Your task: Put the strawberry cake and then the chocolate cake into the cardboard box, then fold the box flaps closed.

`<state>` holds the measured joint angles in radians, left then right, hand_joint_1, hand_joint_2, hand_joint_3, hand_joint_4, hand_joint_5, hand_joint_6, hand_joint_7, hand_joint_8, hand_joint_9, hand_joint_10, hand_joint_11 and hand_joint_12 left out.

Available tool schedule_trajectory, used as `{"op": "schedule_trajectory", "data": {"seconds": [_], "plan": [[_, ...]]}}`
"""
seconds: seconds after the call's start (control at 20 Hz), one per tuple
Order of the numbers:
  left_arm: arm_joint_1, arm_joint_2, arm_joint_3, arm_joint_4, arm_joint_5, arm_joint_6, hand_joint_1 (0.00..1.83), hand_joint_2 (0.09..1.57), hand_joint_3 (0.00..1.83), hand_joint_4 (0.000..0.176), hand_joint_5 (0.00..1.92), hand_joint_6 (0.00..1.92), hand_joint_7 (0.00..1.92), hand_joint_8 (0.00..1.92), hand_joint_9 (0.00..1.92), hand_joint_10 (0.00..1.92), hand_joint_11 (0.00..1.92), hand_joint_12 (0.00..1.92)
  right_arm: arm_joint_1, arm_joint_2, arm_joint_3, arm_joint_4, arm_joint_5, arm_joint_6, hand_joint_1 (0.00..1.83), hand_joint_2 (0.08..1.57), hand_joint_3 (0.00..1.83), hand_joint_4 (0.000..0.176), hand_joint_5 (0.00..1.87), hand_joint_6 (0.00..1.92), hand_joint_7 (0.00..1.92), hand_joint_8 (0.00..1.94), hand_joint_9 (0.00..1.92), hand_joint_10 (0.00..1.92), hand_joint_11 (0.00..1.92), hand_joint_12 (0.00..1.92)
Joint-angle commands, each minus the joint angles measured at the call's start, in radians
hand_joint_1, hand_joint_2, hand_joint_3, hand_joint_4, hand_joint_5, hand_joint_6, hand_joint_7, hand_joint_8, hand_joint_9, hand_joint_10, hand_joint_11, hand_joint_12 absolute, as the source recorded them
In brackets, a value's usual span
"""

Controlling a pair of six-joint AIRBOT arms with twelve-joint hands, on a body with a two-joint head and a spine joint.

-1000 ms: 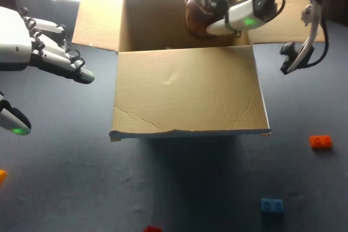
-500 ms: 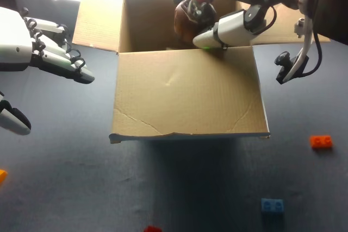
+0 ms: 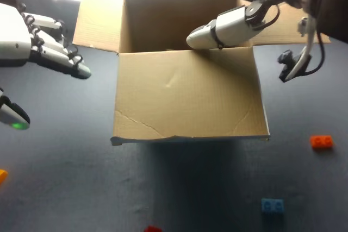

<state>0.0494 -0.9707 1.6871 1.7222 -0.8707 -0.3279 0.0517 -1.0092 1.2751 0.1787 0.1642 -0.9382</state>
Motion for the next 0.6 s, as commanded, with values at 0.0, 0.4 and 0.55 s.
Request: {"op": "schedule_trajectory", "data": {"seconds": [0.0, 0.4, 0.55], "plan": [[-0.022, 0.003, 0.007, -0.068, 0.007, -0.003, 0.41, 1.03, 0.01, 0.04, 0.35, 0.01, 0.42, 0.01, 0.52, 0.01, 0.08, 1.19, 0.016, 0.03, -0.004, 0.003, 0.112, 0.011, 0.46, 1.01, 0.01, 0.0, 0.11, 0.0, 0.18, 0.0, 0.2, 0.0, 0.0, 0.7], [-0.073, 0.003, -0.008, -0.042, 0.003, -0.033, 0.34, 1.07, 0.02, 0.036, 0.36, 0.0, 0.42, 0.0, 0.54, 0.01, 0.09, 1.17, -0.085, 0.176, -0.06, 0.028, 0.152, -0.022, 0.15, 1.11, 0.02, 0.0, 0.14, 0.01, 0.21, 0.01, 0.23, 0.02, 0.0, 0.84], [-0.081, 0.004, -0.016, -0.042, 0.0, -0.039, 0.23, 1.13, 0.02, 0.034, 0.35, 0.0, 0.4, 0.0, 0.52, 0.0, 0.07, 1.18, -0.178, 0.207, -0.062, 0.028, 0.216, -0.038, 0.05, 1.16, 0.01, 0.0, 0.14, 0.0, 0.19, 0.0, 0.2, 0.01, 0.0, 0.65]]}}
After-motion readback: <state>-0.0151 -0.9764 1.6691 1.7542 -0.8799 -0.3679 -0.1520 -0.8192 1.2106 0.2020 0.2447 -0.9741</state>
